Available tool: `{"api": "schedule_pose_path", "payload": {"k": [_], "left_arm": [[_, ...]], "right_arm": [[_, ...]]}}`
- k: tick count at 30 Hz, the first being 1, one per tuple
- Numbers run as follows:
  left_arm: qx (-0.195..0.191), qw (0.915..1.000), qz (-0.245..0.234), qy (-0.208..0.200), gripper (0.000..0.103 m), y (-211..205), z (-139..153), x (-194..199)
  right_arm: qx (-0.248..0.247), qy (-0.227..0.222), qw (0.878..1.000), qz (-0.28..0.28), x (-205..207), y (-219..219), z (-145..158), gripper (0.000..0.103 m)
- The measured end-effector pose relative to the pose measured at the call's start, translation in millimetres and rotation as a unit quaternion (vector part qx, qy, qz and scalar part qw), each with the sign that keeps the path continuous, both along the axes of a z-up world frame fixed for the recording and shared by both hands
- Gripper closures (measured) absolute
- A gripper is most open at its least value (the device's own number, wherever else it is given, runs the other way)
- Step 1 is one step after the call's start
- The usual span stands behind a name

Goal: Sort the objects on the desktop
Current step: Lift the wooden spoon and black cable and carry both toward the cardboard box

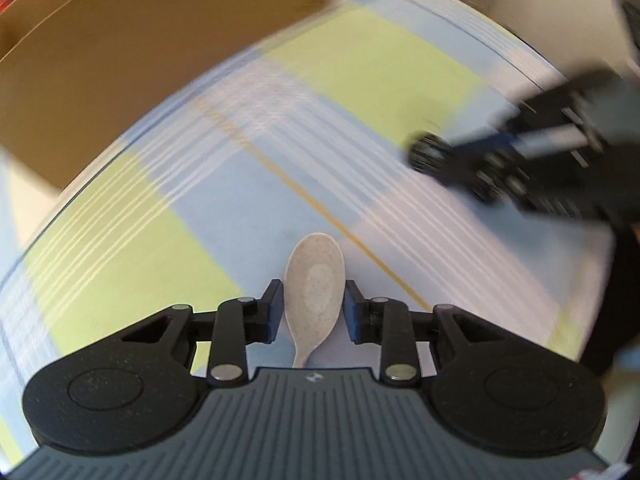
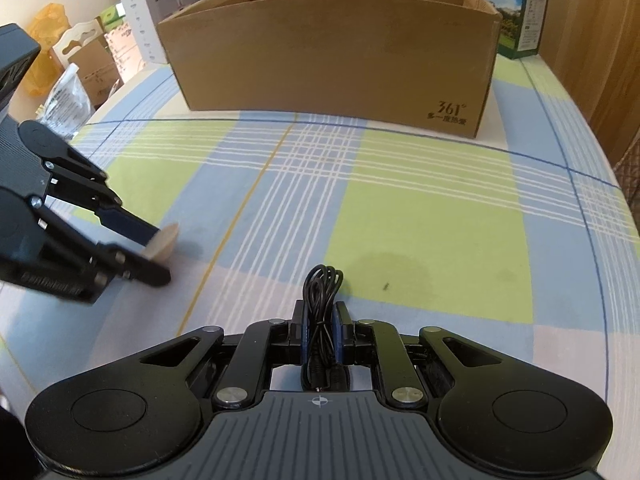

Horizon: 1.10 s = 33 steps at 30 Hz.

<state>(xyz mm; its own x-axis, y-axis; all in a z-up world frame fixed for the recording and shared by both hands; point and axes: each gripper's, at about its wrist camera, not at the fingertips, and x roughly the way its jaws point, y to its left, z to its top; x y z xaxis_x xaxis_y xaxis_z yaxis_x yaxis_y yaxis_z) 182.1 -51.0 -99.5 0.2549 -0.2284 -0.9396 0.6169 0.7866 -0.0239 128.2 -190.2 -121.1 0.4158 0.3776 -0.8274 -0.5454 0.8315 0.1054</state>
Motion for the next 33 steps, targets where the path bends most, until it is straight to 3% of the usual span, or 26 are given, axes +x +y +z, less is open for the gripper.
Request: {"api": "schedule_pose_path", "payload": {"k": [5,9,16,19,25,33], "left_arm": [[-0.044,0.9923,0.115,-0.011,0.077,8.3,1.1,7.1],[-0.074,0.9869,0.137,-0.042,0.077,16.3,-1.1,0.4],[-0.118,0.9853,0.099,-0.074,0.063,25.8,-5.2,-8.4],[-0.121,0.9847,0.084,-0.093,0.063,25.5,-9.2,-13.2],[-0.070,0.9854,0.010,-0.155,0.066,8.8,-14.7,-30.8],[-0.082,0.9857,0.025,-0.145,0.074,11.7,-16.1,-27.4]], "right_arm": [[0.008,-0.003,1.000,-0.008,2.2,-2.0,-1.4,0.094],[0.009,-0.006,1.000,-0.010,2.1,-3.2,-2.3,0.094],[0.004,-0.018,1.000,-0.002,-0.8,-1.6,-2.9,0.094],[0.000,-0.024,1.000,-0.003,-2.4,-0.6,-3.6,0.094],[0.003,-0.027,1.000,-0.013,-2.7,-1.2,-3.9,0.093],[-0.014,-0.042,0.999,-0.004,-9.1,4.3,-5.1,0.091]]}}
